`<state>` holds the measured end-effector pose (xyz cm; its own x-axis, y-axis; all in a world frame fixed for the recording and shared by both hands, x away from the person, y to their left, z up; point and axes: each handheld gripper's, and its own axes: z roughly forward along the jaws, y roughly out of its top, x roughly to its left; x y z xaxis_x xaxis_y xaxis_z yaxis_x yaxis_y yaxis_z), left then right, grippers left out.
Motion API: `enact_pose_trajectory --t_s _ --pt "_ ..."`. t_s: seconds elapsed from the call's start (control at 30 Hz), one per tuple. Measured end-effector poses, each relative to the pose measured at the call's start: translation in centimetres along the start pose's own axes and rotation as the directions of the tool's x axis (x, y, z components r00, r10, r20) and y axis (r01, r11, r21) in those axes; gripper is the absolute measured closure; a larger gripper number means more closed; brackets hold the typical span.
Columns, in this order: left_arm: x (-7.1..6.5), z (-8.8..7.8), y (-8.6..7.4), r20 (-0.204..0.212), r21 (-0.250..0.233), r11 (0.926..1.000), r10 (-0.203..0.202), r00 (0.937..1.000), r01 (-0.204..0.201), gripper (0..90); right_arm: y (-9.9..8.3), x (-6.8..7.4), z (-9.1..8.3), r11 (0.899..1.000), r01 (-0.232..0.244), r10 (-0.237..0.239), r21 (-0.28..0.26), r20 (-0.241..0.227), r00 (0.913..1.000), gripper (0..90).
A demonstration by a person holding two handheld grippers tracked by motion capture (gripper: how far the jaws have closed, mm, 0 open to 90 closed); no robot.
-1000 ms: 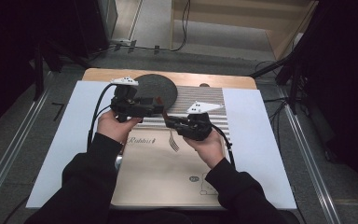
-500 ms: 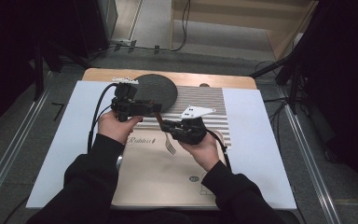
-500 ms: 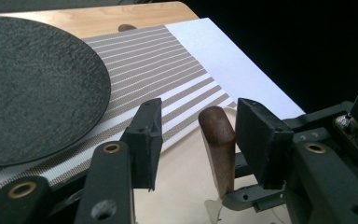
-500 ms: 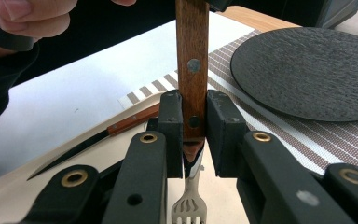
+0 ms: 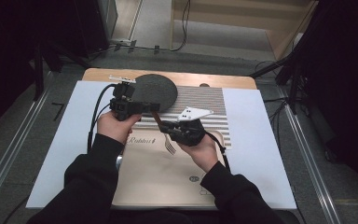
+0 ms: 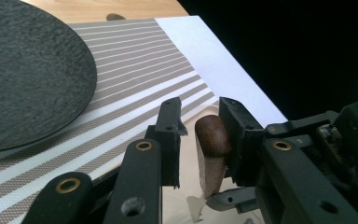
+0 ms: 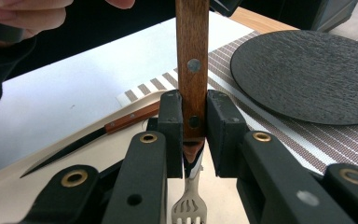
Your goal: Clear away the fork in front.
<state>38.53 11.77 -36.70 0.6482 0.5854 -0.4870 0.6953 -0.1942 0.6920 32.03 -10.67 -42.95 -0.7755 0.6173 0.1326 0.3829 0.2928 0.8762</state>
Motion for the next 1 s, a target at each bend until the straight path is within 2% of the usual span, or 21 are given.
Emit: enact_pose_trajectory --t_s 0.23,0.6,1.0 --pt "0.10 0.03 0.02 0.020 0.009 0.9999 -0.013 0.9997 0.013 75.7 0.02 -0.03 -0.03 1.000 0.004 -0.004 0.000 0.004 1.0000 75.1" --pt "0.45 0.15 0.00 0.060 0.019 0.9989 -0.044 0.9972 0.043 77.9 -0.01 -0.06 0.03 1.000 0.006 -0.007 0.006 0.006 1.0000 75.1" --pt "0.67 -0.03 0.05 0.083 0.017 0.9978 -0.065 0.9944 0.064 78.9 0.01 0.07 -0.05 1.000 0.030 -0.030 -0.002 0.023 0.9993 74.7"
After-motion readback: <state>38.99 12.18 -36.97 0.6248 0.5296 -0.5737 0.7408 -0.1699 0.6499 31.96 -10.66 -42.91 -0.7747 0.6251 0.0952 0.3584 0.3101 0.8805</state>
